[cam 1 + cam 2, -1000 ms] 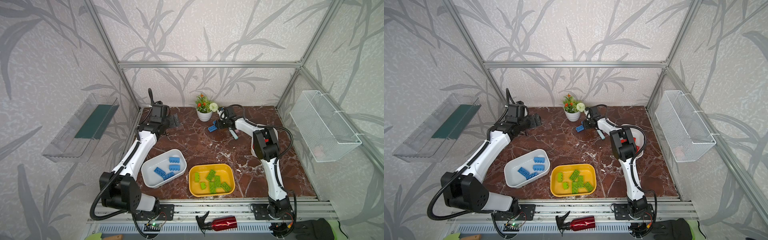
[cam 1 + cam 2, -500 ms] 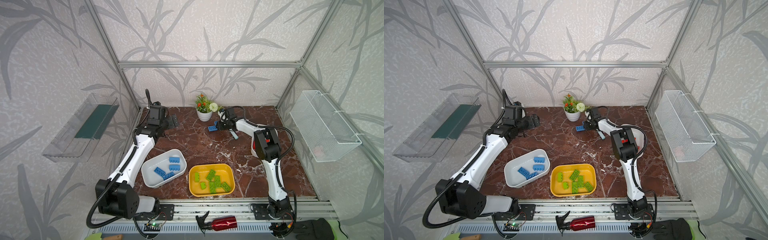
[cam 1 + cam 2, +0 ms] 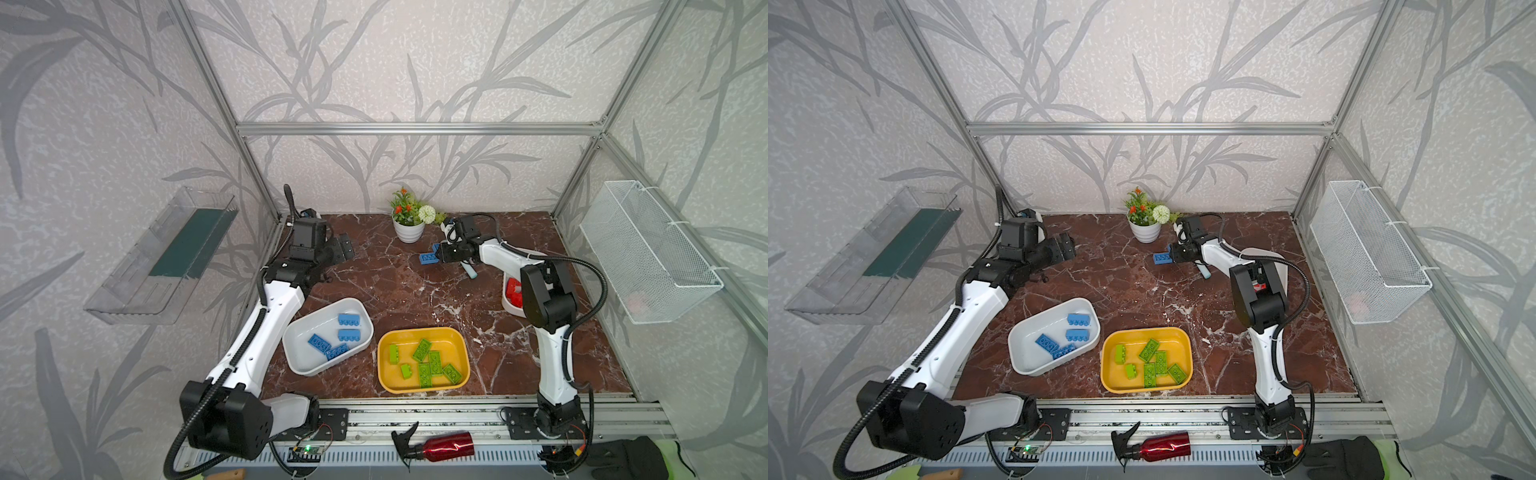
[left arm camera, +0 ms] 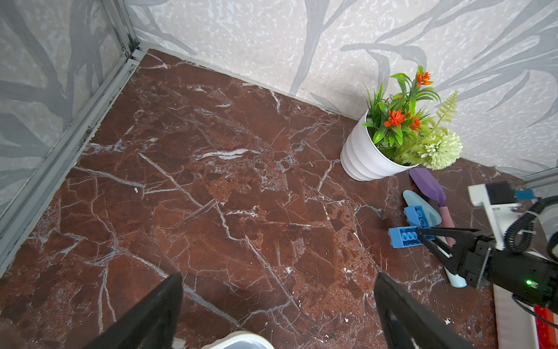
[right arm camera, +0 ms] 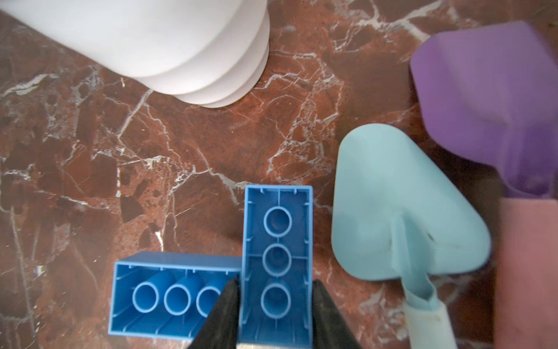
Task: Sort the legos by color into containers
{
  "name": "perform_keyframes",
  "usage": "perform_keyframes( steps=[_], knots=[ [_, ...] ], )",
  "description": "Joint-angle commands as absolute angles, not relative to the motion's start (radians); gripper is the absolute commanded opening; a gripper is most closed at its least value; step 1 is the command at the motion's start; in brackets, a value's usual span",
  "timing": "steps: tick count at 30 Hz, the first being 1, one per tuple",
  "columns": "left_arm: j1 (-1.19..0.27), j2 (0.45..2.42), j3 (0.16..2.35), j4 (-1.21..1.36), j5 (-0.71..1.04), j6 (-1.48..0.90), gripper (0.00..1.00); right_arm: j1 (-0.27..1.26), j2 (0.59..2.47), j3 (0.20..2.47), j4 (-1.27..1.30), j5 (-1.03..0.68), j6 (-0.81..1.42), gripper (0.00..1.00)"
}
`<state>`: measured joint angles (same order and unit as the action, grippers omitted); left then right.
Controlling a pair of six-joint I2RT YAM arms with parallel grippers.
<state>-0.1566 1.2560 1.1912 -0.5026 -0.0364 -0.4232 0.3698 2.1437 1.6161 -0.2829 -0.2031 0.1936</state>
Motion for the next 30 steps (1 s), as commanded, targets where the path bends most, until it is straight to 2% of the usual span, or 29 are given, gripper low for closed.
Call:
perform_keyframes(
  steps=[1, 5, 14, 16, 23, 26, 30],
  knots=[
    [-0.152, 1.22, 1.162, -0.517, -0.049, -0.445, 0.98, 0.397, 2.062, 1.572, -0.33, -0.217, 0.208, 0.24],
    [-0.152, 1.184, 1.126, -0.513, -0.048, -0.465, 0.97, 0.465, 2.018, 1.48, -0.356, -0.145, 0.169, 0.24],
    [-0.152, 1.121, 1.073, -0.523, -0.042, -0.485, 0.97, 0.495, 1.988, 1.35, -0.335, -0.13, 0.232, 0.26],
    [-0.152, 1.116, 1.075, -0.533, -0.041, -0.481, 0.97, 0.495, 1.987, 1.331, -0.336, -0.122, 0.236, 0.32],
    [-0.153, 1.085, 1.065, -0.548, -0.043, -0.471, 0.97, 0.496, 1.938, 1.295, -0.339, -0.124, 0.252, 0.63],
    [-0.152, 1.081, 1.06, -0.546, -0.043, -0.468, 0.97, 0.497, 1.912, 1.299, -0.359, -0.121, 0.253, 0.7],
    [-0.152, 1.081, 1.057, -0.536, -0.037, -0.471, 0.97, 0.497, 1.886, 1.311, -0.387, -0.118, 0.25, 0.71]
  ],
)
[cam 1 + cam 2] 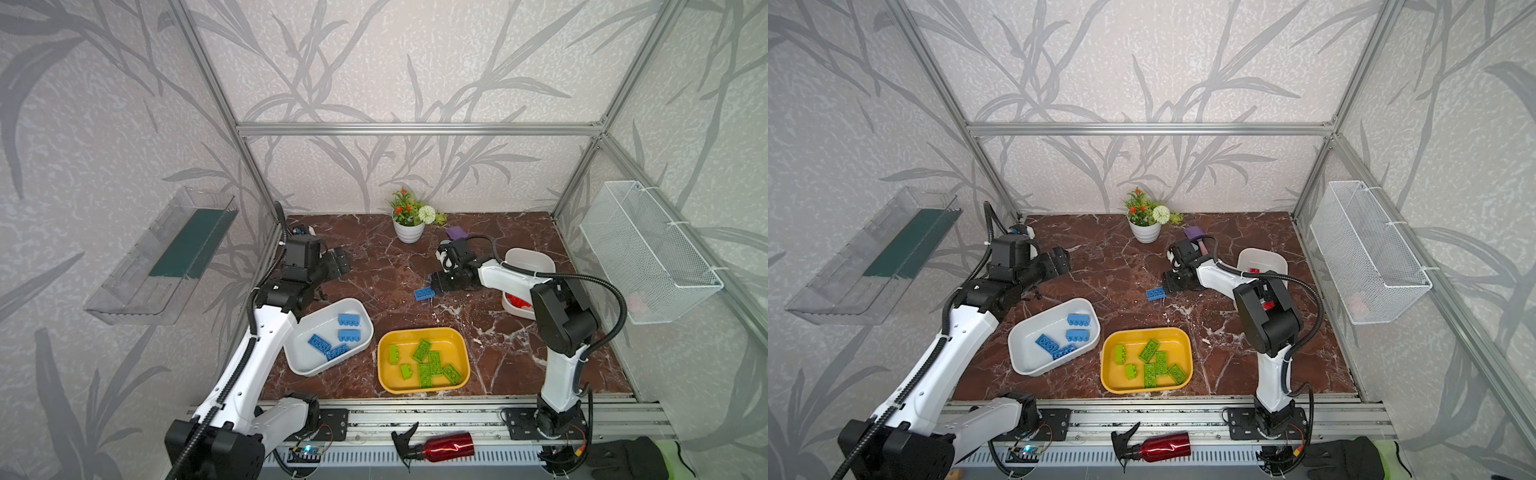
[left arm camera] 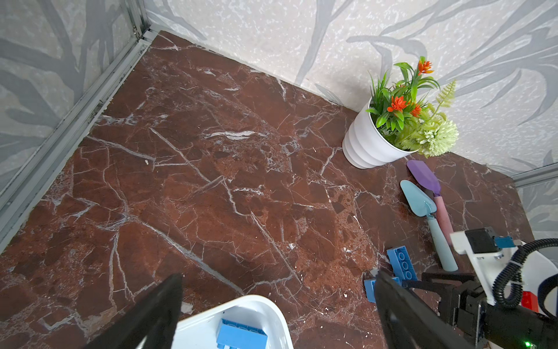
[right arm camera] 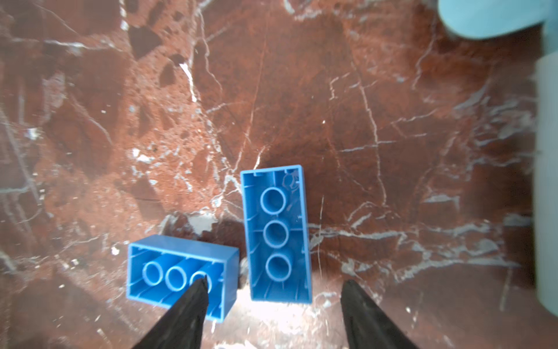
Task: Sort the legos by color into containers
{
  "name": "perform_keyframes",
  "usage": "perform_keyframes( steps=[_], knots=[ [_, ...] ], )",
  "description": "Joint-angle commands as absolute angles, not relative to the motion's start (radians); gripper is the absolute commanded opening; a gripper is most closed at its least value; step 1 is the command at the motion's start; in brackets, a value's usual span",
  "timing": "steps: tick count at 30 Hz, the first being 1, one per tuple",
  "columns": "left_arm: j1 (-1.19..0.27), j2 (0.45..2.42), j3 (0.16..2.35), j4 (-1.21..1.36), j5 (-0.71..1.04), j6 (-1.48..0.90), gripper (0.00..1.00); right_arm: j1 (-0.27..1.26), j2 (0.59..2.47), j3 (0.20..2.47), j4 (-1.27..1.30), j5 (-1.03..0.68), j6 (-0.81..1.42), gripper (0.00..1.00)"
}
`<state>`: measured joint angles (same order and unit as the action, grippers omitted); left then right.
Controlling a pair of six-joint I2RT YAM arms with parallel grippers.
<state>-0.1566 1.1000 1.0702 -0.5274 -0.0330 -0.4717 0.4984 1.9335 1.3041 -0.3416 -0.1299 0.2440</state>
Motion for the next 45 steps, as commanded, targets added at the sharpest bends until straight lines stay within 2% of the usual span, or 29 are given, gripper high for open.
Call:
perform_keyframes(
  steps=[1, 5, 12, 22, 27, 33, 38, 45],
  knots=[
    [-0.152, 1.081, 1.056, -0.535, -0.036, -0.471, 0.97, 0.497, 1.88, 1.314, -0.392, -0.119, 0.25, 0.71],
    [-0.152, 1.076, 1.052, -0.532, -0.038, -0.469, 0.97, 0.497, 1.872, 1.326, -0.409, -0.106, 0.249, 0.71],
    [-0.152, 1.067, 1.046, -0.533, -0.044, -0.466, 0.97, 0.497, 1.959, 1.4, -0.413, -0.096, 0.238, 0.65],
    [-0.152, 1.087, 1.079, -0.541, -0.063, -0.419, 0.97, 0.497, 2.066, 1.468, -0.41, -0.098, 0.242, 0.63],
    [-0.149, 1.099, 1.083, -0.541, -0.062, -0.421, 0.97, 0.496, 2.107, 1.503, -0.434, -0.086, 0.229, 0.54],
    [-0.149, 1.074, 1.072, -0.553, -0.072, -0.439, 0.97, 0.497, 2.105, 1.524, -0.461, -0.062, 0.206, 0.36],
    [-0.149, 1.018, 1.053, -0.591, -0.075, -0.477, 0.97, 0.497, 2.039, 1.554, -0.499, -0.06, 0.192, 0.3],
    [-0.149, 0.841, 1.0, -0.73, -0.076, -0.582, 0.97, 0.558, 1.945, 1.673, -0.589, -0.176, 0.218, 0.28]
  ],
)
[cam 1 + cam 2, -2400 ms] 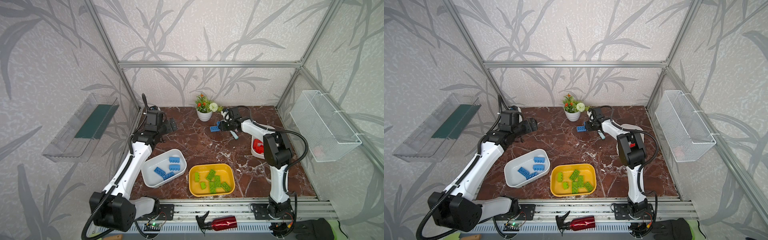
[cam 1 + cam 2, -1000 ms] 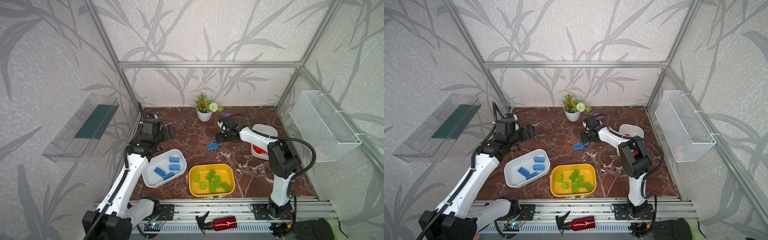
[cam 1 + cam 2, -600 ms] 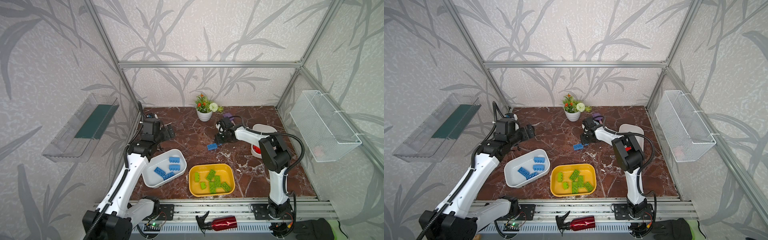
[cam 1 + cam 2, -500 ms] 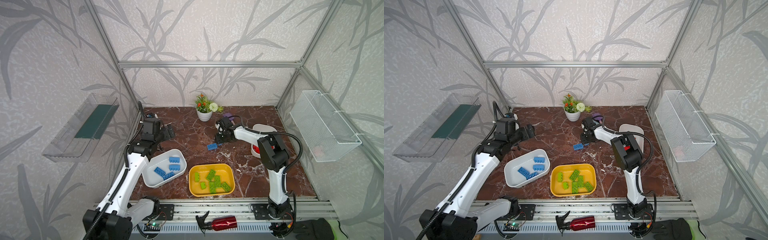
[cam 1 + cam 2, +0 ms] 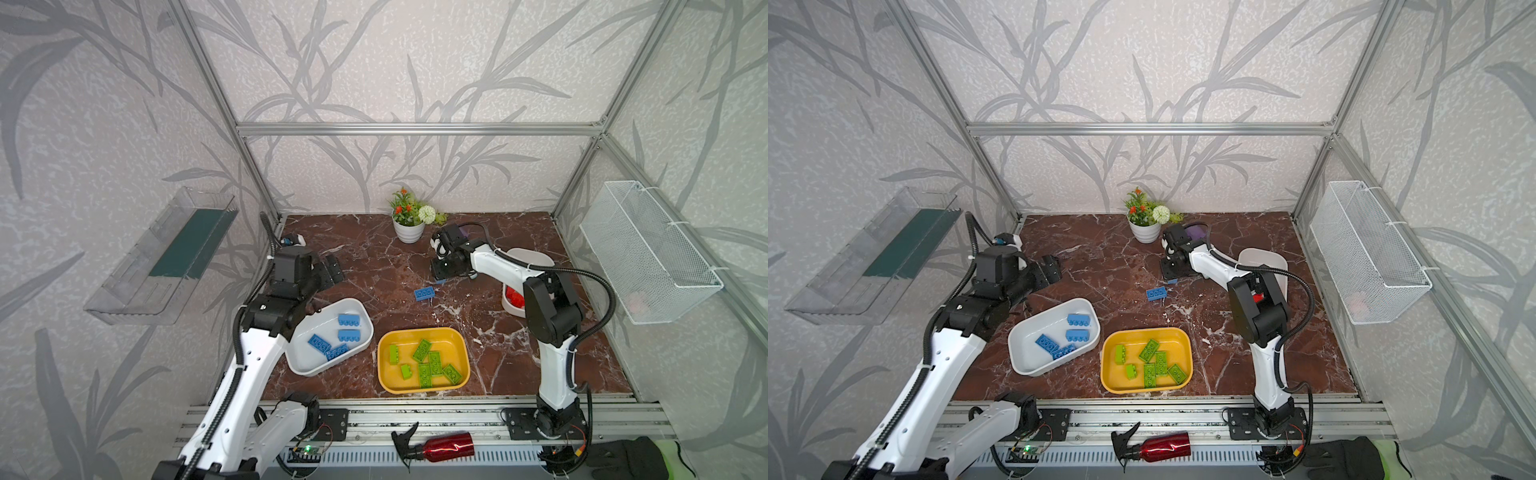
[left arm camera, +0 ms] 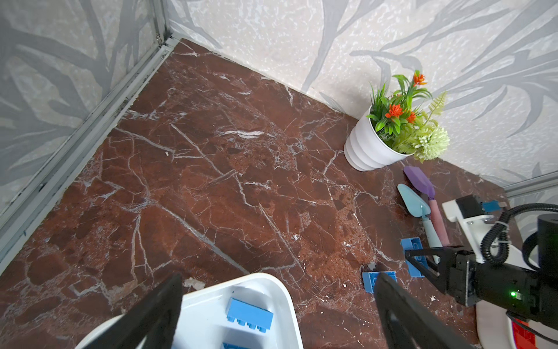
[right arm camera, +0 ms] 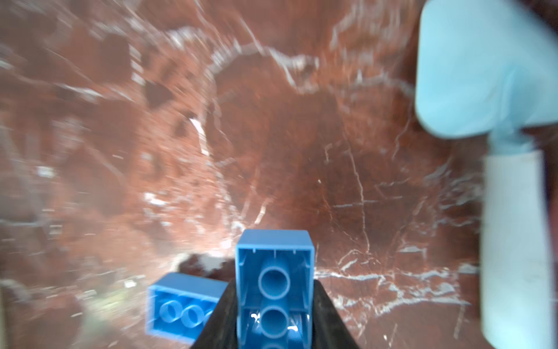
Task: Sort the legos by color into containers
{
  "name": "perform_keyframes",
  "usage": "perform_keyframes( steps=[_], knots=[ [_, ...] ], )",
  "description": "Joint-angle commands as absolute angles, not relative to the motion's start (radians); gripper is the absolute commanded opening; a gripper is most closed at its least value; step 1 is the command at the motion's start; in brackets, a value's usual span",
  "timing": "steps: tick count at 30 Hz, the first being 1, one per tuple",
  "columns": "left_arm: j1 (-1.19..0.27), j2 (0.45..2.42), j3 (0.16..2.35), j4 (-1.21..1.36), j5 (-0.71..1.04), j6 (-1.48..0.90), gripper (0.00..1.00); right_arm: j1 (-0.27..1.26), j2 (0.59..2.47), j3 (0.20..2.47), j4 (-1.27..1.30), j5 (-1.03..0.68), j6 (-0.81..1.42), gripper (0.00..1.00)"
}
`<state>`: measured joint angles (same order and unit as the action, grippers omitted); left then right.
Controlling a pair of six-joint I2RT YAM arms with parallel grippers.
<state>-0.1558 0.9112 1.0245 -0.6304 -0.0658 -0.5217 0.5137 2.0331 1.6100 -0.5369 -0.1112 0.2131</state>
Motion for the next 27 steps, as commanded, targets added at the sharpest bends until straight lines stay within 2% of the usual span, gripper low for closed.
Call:
perform_keyframes(
  steps=[1, 8, 12, 19, 27],
  knots=[
    [-0.149, 0.809, 0.985, -0.742, -0.061, -0.587, 0.98, 0.582, 1.935, 1.684, -0.597, -0.186, 0.217, 0.28],
    [-0.151, 0.504, 0.895, -0.921, -0.066, -0.773, 0.97, 0.76, 1.845, 1.602, -0.507, -0.328, 0.313, 0.27],
    [-0.151, 0.38, 0.861, -0.983, -0.071, -0.819, 0.98, 0.881, 1.855, 1.567, -0.448, -0.364, 0.322, 0.27],
    [-0.15, 0.354, 0.89, -1.028, -0.077, -0.822, 0.98, 0.972, 1.962, 1.585, -0.364, -0.399, 0.393, 0.27],
    [-0.151, 0.367, 0.892, -1.022, -0.053, -0.815, 0.98, 1.017, 2.114, 1.719, -0.38, -0.4, 0.393, 0.27]
  ],
)
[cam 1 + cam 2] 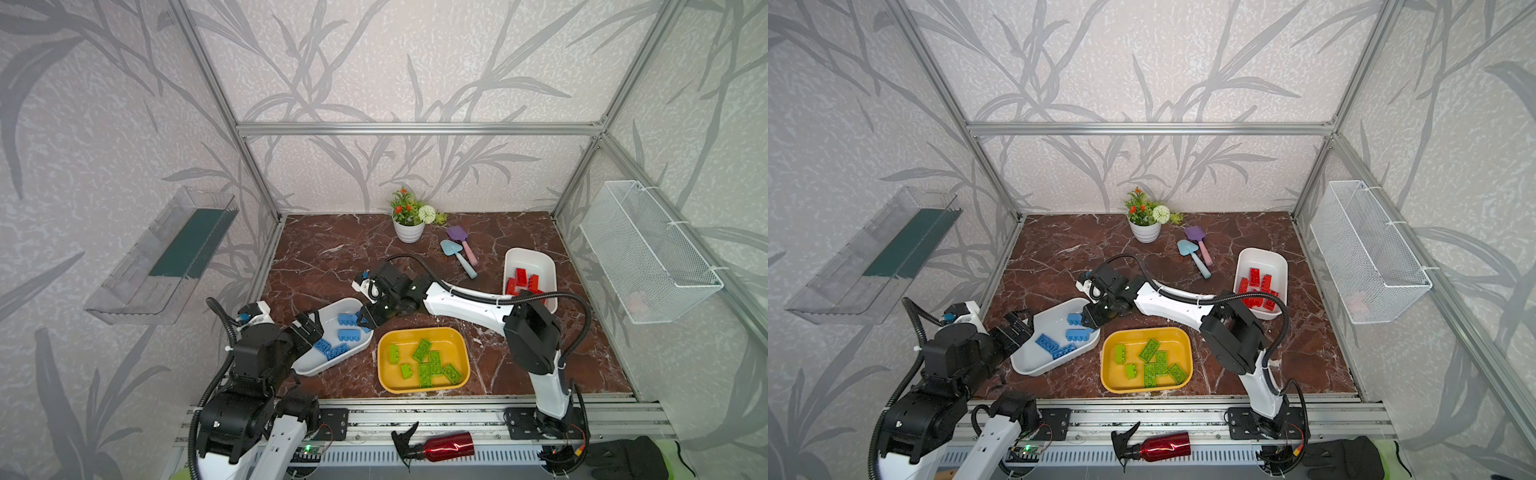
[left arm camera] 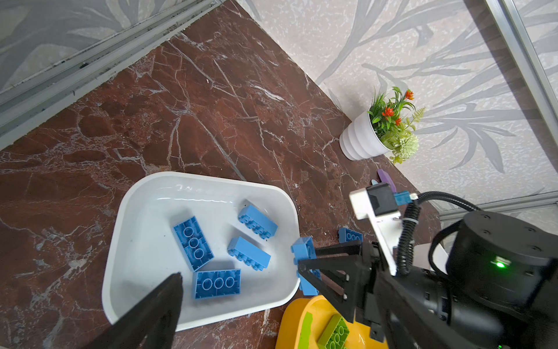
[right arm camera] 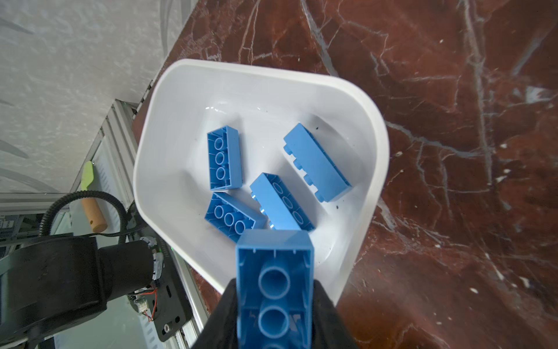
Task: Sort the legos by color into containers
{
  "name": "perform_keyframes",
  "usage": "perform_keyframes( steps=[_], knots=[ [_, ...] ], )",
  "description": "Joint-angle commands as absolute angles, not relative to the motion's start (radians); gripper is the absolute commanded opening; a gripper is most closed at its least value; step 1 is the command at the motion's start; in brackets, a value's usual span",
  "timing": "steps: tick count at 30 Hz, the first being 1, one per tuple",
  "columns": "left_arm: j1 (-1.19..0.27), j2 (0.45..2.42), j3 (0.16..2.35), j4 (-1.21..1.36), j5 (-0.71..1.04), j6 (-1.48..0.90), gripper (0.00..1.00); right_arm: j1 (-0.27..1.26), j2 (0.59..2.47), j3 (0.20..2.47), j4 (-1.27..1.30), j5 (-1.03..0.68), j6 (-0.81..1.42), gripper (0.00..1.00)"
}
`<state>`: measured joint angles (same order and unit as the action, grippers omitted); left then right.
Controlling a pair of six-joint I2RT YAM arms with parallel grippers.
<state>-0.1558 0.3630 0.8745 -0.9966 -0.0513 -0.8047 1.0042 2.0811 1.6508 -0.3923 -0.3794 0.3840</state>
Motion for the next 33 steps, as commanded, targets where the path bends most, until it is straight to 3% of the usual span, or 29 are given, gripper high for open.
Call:
perform_keyframes(
  steps=[1, 4, 7, 10, 17, 22, 27, 33],
  knots=[
    [-0.151, 0.363, 0.893, -1.022, -0.057, -0.816, 0.98, 1.05, 2.133, 1.738, -0.383, -0.402, 0.393, 0.27],
    [-0.15, 0.351, 0.895, -1.035, -0.065, -0.823, 0.98, 1.052, 2.168, 1.774, -0.385, -0.416, 0.393, 0.34],
    [-0.15, 0.344, 0.896, -1.05, -0.074, -0.827, 0.98, 1.049, 2.169, 1.803, -0.403, -0.416, 0.366, 0.65],
    [-0.151, 0.34, 0.895, -1.058, -0.093, -0.834, 0.99, 1.031, 2.134, 1.805, -0.411, -0.404, 0.36, 0.78],
    [-0.15, 0.393, 0.847, -0.961, -0.055, -0.838, 0.99, 0.82, 1.955, 1.675, -0.414, -0.378, 0.361, 0.8],
    [-0.151, 0.553, 0.847, -0.828, 0.009, -0.814, 0.99, 0.677, 1.846, 1.562, -0.491, -0.207, 0.304, 0.83],
    [-0.158, 0.693, 0.859, -0.702, 0.062, -0.792, 0.99, 0.577, 1.879, 1.542, -0.622, -0.123, 0.291, 0.9],
    [-0.219, 0.872, 0.889, -0.588, 0.107, -0.782, 0.99, 0.564, 1.939, 1.516, -0.62, -0.116, 0.331, 0.9]
  ],
)
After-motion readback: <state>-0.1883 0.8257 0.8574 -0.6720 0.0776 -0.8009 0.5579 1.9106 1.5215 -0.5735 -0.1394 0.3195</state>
